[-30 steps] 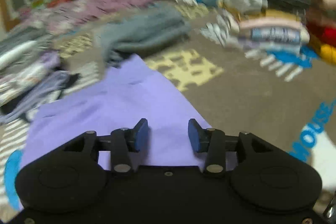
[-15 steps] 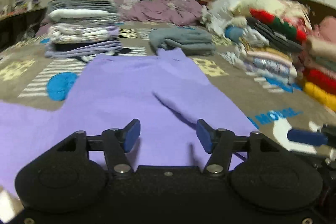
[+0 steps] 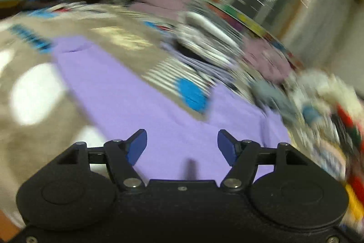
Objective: Fold clothes
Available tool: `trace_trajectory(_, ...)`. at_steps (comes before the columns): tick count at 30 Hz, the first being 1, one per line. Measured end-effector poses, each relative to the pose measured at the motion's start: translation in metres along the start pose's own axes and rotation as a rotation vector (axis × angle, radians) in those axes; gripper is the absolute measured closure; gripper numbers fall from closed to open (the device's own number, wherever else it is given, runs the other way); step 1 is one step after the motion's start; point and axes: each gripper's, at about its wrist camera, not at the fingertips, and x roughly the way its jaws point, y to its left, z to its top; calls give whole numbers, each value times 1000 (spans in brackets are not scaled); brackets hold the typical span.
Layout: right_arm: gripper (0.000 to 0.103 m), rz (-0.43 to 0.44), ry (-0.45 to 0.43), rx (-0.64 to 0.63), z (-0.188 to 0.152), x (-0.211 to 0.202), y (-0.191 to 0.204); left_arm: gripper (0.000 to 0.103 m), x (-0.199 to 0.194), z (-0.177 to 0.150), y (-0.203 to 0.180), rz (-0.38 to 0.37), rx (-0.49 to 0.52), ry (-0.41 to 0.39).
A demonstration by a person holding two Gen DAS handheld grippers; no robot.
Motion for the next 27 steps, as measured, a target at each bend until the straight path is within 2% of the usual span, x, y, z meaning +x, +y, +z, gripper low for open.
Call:
trace_trajectory(3,44,48,21,-18,-2,6,12,35,-7,14,43,71,-170,-32)
trace_trajectory(6,43,84,49,-29,-6,12,20,35,-10,23,73,145,-288,-33)
trace_trajectory(9,43,92,72,-20,-8,18,19,35,-12,32,95,132,-384,-41)
trace_trajectory(14,42,80,73,46,-12,21,10,35,5,50,105,143,-380,-63)
trace_trajectory(20,42,75,80,101,-17,25,1,38,29,67,118,111,-385,-85)
trace_trajectory(21,42,75,82,107,-18,26,0,41,31,69,117,105,-386,-89)
trace_trajectory(24,42,74,91,122,-20,29,-3,64,36,75,117,85,-389,-100)
trace_trajectory(26,42,81,97,123,-21,30,-3,93,39,79,117,72,-391,-107)
trace_trajectory(27,42,87,96,124,-20,30,-2,96,41,81,117,66,-391,-111)
